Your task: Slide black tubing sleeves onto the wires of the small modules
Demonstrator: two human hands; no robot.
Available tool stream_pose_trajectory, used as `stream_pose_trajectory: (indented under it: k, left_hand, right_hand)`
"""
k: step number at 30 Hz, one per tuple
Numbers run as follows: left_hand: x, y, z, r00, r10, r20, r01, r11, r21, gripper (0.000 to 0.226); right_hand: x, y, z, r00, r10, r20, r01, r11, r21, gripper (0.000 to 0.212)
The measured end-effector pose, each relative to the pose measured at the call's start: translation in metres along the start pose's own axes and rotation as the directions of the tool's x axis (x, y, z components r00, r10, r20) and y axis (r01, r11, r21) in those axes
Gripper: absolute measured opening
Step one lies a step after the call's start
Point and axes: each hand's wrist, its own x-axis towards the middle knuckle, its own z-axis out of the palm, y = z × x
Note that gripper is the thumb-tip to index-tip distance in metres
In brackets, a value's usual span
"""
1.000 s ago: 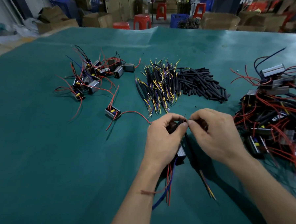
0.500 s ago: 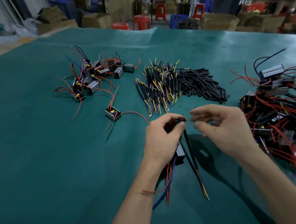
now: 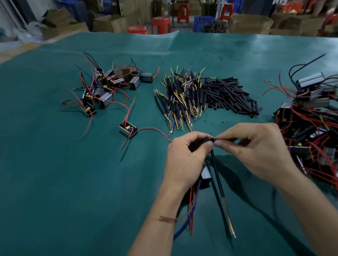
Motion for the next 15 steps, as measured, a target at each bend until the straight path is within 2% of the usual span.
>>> stream_pose_trajectory:
  k: [2, 3, 4, 6, 8, 12, 15]
  left_hand:
    - [-0.001, 0.001, 0.0, 0.999, 0.05, 0.005, -0.05, 0.998, 0.032, 0.009]
    - [-0.001, 0.003, 0.0, 0.998, 0.068, 0.009, -0.068, 0.997, 0.04, 0.01]
    - [-0.002, 0.004, 0.0, 0.997, 0.082, 0.011, -0.082, 0.996, 0.043, 0.011]
    - [-0.003, 0.005, -0.001, 0.995, 0.104, 0.007, -0.104, 0.994, 0.038, 0.014]
    - [-0.003, 0.006, -0.001, 0.994, 0.107, -0.005, -0.107, 0.994, 0.019, 0.016]
    - [-0.004, 0.009, 0.001, 0.997, 0.054, -0.057, -0.057, 0.997, -0.058, 0.015]
    - [-0.004, 0.011, 0.0, 0.998, 0.034, -0.052, -0.04, 0.993, -0.111, 0.013]
  right_hand:
    - [-0.001, 0.0, 0.004, 0.995, 0.095, -0.028, -0.096, 0.995, -0.035, 0.007]
    - [-0.002, 0.0, 0.006, 0.983, 0.179, -0.028, -0.179, 0.984, 0.002, 0.011]
    - [-0.002, 0.0, 0.009, 0.957, 0.289, -0.009, -0.286, 0.952, 0.111, 0.014]
    - [-0.002, -0.003, 0.016, 0.865, 0.495, 0.078, -0.479, 0.773, 0.416, 0.018]
    - [-0.002, -0.007, 0.024, 0.79, 0.591, 0.162, -0.553, 0.574, 0.603, 0.018]
    - [-0.001, -0.012, 0.026, 0.78, 0.524, 0.343, -0.577, 0.389, 0.718, 0.005]
    - [-0.002, -0.008, 0.018, 0.792, 0.442, 0.42, -0.594, 0.405, 0.695, 0.014]
